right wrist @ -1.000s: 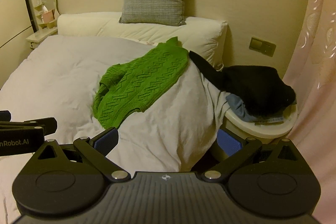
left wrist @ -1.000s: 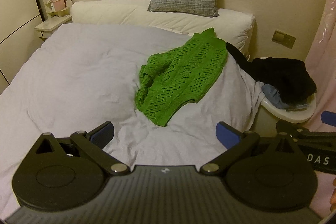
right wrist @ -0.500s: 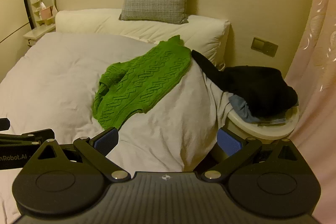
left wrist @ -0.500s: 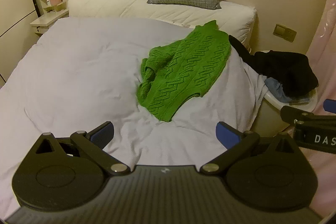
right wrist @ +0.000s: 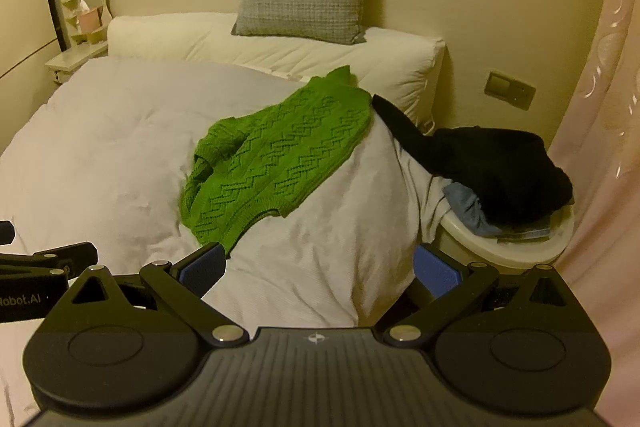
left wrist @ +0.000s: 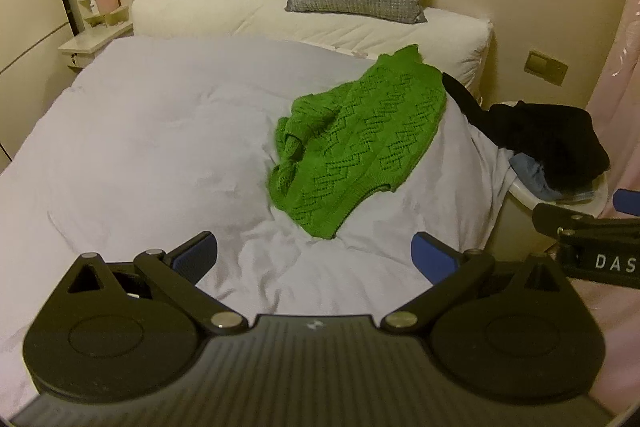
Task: Fold clothes
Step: 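Move both grippers toward the green knitted vest on the bed, then grasp the vest's shoulder edge with the left gripper while the right gripper grasps the other shoulder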
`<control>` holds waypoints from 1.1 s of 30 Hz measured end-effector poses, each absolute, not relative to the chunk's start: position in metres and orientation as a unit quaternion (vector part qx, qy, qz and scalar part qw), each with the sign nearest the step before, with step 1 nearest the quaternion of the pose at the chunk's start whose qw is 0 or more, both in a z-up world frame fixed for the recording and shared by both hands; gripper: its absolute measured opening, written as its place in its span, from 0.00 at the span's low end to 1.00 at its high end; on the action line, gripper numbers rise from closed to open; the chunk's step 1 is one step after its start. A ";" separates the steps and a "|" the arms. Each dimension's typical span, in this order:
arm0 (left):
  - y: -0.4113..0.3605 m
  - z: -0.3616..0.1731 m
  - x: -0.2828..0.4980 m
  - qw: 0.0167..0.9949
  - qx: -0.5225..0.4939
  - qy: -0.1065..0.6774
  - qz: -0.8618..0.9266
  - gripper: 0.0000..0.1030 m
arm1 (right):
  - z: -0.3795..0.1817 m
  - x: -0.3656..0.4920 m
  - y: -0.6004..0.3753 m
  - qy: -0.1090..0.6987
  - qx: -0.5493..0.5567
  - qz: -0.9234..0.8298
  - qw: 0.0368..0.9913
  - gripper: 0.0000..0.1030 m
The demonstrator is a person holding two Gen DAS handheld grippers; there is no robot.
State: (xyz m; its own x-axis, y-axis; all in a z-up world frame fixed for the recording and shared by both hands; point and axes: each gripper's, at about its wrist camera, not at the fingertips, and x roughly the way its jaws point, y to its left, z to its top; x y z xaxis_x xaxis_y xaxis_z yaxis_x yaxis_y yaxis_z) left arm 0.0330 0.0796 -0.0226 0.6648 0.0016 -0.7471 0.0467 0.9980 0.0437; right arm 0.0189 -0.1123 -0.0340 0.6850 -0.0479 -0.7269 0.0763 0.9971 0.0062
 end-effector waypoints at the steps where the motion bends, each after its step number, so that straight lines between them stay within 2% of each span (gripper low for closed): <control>1: 0.080 -0.025 0.033 0.910 0.028 0.413 -0.014 0.99 | -0.035 0.019 -0.113 0.397 0.017 -0.034 0.917 1.00; 18: 0.102 -0.056 0.034 0.901 -0.008 0.434 0.028 0.99 | -0.072 0.044 -0.112 0.429 -0.013 -0.003 0.903 1.00; 33: 0.076 -0.125 0.129 0.869 -0.015 0.495 0.002 0.99 | -0.141 0.158 -0.148 0.511 0.009 0.056 0.858 1.00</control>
State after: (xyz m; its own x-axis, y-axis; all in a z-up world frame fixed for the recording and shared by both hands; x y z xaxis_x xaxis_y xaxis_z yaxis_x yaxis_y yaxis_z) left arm 0.1293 0.0762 -0.1246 0.5107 -0.0115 -0.8597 -0.0175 0.9996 -0.0238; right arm 0.1582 -0.1478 -0.1410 0.4710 0.1061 -0.8757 -0.0873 0.9935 0.0733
